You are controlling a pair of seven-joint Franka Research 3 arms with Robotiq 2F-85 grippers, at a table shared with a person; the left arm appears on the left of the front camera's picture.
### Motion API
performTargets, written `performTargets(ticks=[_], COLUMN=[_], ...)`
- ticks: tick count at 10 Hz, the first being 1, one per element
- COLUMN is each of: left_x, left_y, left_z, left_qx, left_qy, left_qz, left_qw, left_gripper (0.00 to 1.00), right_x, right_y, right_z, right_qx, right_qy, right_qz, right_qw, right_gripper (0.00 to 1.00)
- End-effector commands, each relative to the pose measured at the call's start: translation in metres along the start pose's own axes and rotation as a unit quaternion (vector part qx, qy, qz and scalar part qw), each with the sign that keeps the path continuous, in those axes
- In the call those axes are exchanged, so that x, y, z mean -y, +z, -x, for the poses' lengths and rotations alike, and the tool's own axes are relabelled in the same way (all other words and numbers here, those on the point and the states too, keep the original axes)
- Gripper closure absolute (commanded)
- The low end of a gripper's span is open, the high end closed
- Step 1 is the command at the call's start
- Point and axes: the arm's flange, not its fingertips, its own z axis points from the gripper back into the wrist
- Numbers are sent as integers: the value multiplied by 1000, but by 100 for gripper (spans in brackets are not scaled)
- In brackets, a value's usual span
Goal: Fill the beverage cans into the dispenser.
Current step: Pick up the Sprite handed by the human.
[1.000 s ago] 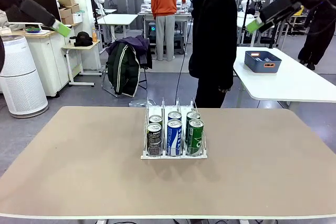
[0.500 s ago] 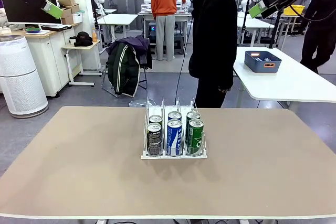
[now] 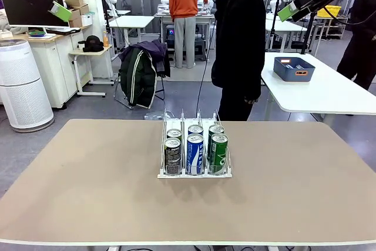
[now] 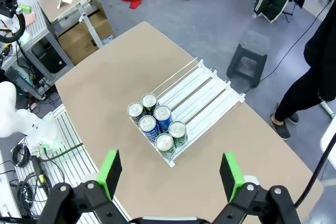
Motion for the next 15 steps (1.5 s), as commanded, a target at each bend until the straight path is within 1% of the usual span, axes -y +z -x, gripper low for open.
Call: performTargets(ticks=[1,3,4,5,6,9,11,12,15], left_x=[3,-4,-6,-5,-3,0,2,2,2], left_y=[5,14,18,21,20,20,21,21,21], left_z=[-7,-14,-16,-17,-16,-11,-10,-16,-16], left_qx=[-3,-2,1,10,8,11,7,6,6], left_qy=[4,-2,-5,-10,-12,-21,-33,-18,-18], left_qz=[10,74,93,110,110,118,108,106,106], left_qw=[1000,997,996,994,994,993,994,994,994], left_gripper=[0,0,0,0,0,0,0,0,0], right_x=[-11,-13,-13,-9,-4,10,9,10,10], right_y=[10,23,31,41,49,75,74,77,77], right_z=[2,-6,-6,-6,-6,-6,-6,-4,-4], right_qx=[-6,-21,-17,-8,-9,17,12,15,15], right_qy=[36,48,58,53,47,27,34,22,22], right_qz=[40,55,62,59,48,36,21,50,50], right_qw=[999,997,996,997,998,999,999,998,998], right_gripper=[0,0,0,0,0,0,0,0,0])
